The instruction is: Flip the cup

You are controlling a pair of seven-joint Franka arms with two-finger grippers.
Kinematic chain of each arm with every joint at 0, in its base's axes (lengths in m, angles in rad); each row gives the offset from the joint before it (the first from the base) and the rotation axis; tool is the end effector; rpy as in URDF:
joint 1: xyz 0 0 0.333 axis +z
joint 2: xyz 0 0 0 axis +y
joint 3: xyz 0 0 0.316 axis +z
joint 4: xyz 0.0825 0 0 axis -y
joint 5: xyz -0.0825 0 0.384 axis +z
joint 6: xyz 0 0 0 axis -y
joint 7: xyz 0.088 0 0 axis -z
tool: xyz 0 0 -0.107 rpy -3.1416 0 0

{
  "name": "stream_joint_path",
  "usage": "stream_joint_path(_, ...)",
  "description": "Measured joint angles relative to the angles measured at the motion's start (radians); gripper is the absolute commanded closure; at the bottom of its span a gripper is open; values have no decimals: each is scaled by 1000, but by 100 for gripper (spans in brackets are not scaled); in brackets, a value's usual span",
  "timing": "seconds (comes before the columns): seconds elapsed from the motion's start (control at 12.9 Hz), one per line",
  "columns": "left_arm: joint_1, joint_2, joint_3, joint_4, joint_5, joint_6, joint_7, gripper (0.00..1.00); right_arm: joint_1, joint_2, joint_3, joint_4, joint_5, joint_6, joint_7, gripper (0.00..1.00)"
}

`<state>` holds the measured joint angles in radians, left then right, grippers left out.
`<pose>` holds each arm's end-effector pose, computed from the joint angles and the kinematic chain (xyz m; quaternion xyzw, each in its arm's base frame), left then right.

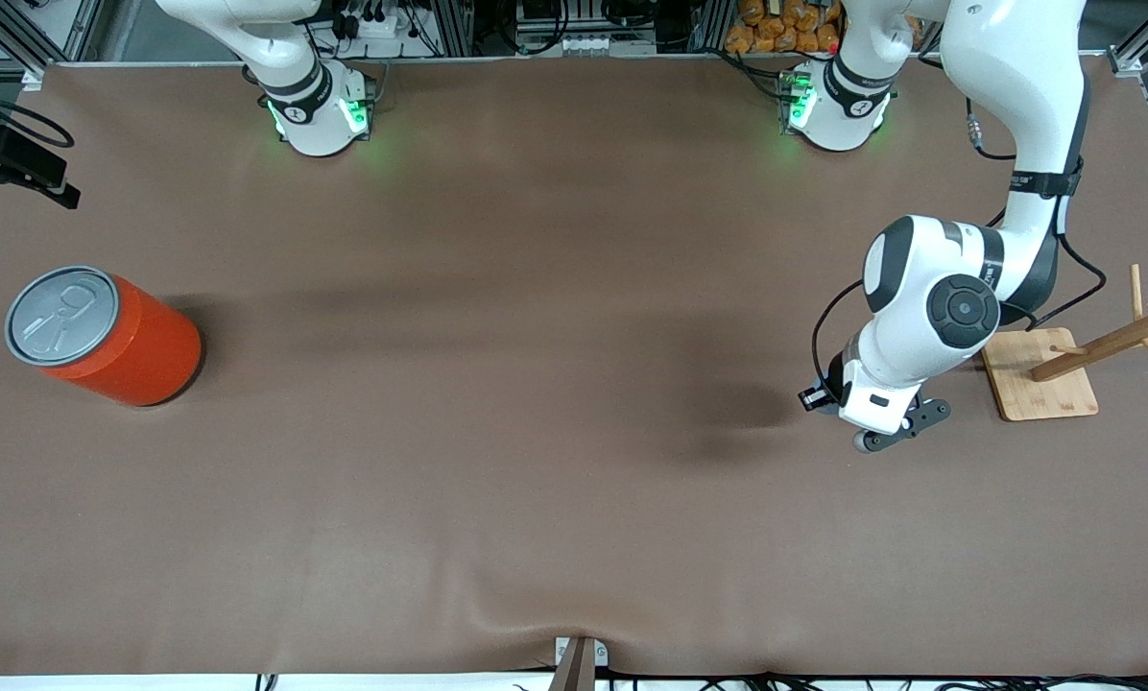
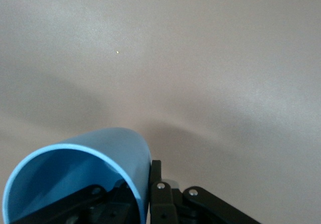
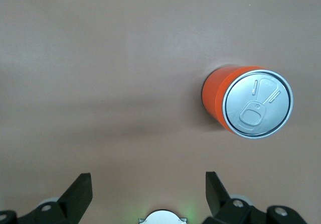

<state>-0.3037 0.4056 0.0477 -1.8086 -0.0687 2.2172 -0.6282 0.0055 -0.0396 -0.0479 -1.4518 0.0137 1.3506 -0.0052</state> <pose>0.6234 -0.1678 0.3200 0.9789 0.2033 -0.0060 0.0171 0.5169 -0.0209 0.6819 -0.9993 0.0173 0.0306 0.0084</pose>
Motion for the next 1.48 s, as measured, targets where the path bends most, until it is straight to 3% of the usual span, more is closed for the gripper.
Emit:
stream_joint_path(0.62, 0, 43, -1, -3, 169, 100, -136, 100, 0, 0, -1, 0, -1, -8, 0, 0)
stream_joint_path(1.17, -15, 60, -15, -80, 176, 96, -155, 100, 0, 0, -2, 1, -1, -14, 0, 0)
stream_joint_path(1.24, -15, 66, -15, -83, 176, 96, -155, 96, 0, 0, -2, 1, -1, -16, 0, 0)
stream_joint_path(1.32, -15, 72, -15, -84, 176, 96, -155, 54, 0, 0, -1, 1, -1, -17, 0, 0)
stream_joint_path(1.4, -15, 77, -15, -84, 176, 96, -155, 1, 0, 0, -1, 1, -1, -17, 0, 0)
stream_joint_path(1.48, -15, 79, -16, -84, 176, 96, -159, 0, 0, 0, -1, 1, -1, -17, 0, 0)
